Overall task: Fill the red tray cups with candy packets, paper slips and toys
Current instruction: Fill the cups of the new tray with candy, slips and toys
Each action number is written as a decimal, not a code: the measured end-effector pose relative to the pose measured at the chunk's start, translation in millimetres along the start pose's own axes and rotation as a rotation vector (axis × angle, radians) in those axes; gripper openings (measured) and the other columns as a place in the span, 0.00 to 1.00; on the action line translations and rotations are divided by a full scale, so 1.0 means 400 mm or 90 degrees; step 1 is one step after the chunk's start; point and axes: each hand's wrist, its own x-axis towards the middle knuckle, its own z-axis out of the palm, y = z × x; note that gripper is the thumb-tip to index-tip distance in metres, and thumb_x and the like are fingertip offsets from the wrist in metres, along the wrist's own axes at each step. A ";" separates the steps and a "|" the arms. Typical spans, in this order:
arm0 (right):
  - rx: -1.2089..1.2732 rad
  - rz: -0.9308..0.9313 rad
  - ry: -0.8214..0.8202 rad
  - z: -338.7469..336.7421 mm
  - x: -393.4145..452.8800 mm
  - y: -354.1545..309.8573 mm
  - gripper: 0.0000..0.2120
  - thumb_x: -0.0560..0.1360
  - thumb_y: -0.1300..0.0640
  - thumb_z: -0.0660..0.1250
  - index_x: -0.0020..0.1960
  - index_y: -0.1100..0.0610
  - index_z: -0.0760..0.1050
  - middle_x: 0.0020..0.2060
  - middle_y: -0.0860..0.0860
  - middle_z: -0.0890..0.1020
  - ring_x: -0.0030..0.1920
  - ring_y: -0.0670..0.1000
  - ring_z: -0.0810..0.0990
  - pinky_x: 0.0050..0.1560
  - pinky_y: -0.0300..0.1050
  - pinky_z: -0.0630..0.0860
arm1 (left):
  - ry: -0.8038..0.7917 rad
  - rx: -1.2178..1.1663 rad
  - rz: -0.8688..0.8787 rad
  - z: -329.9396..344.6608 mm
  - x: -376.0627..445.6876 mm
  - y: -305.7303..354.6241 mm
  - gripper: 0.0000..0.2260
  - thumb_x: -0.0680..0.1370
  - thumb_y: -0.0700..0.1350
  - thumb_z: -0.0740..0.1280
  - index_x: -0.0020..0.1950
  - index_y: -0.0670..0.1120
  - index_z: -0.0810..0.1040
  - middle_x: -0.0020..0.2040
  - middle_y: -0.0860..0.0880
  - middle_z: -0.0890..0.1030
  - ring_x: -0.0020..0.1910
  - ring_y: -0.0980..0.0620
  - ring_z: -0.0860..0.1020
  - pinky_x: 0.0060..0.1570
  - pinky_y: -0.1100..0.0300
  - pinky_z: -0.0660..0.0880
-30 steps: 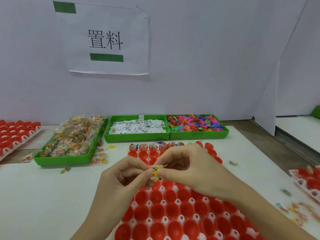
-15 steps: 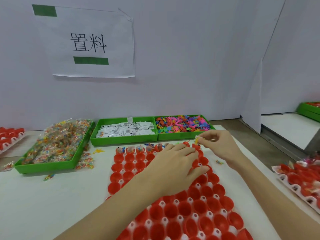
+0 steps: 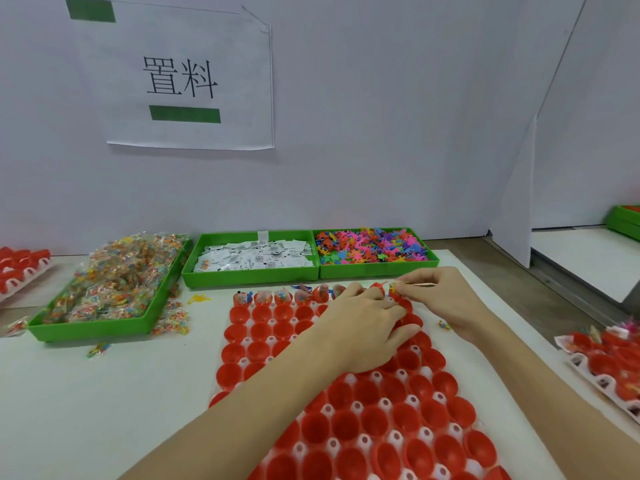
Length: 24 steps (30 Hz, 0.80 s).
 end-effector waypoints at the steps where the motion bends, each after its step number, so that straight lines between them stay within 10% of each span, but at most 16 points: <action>1: 0.002 0.007 0.000 0.001 0.001 0.000 0.03 0.72 0.63 0.77 0.46 0.59 0.86 0.40 0.51 0.88 0.40 0.42 0.86 0.36 0.29 0.77 | -0.002 -0.004 0.000 0.001 0.000 0.000 0.24 0.87 0.59 0.48 0.69 0.48 0.76 0.67 0.50 0.80 0.68 0.49 0.72 0.69 0.49 0.63; 14: 0.131 0.159 -0.015 0.039 0.022 -0.003 0.07 0.75 0.72 0.69 0.48 0.63 0.82 0.44 0.59 0.84 0.41 0.51 0.79 0.43 0.41 0.77 | -0.008 0.012 0.001 0.000 0.004 -0.003 0.21 0.87 0.56 0.48 0.64 0.49 0.76 0.61 0.49 0.82 0.69 0.49 0.71 0.69 0.46 0.60; 24: 0.180 0.138 -0.088 -0.005 0.023 -0.003 0.09 0.79 0.58 0.70 0.57 0.55 0.85 0.53 0.51 0.87 0.59 0.50 0.83 0.61 0.43 0.76 | -0.005 -0.032 -0.002 -0.023 -0.014 0.008 0.25 0.87 0.58 0.47 0.77 0.48 0.69 0.75 0.50 0.74 0.76 0.50 0.67 0.74 0.45 0.57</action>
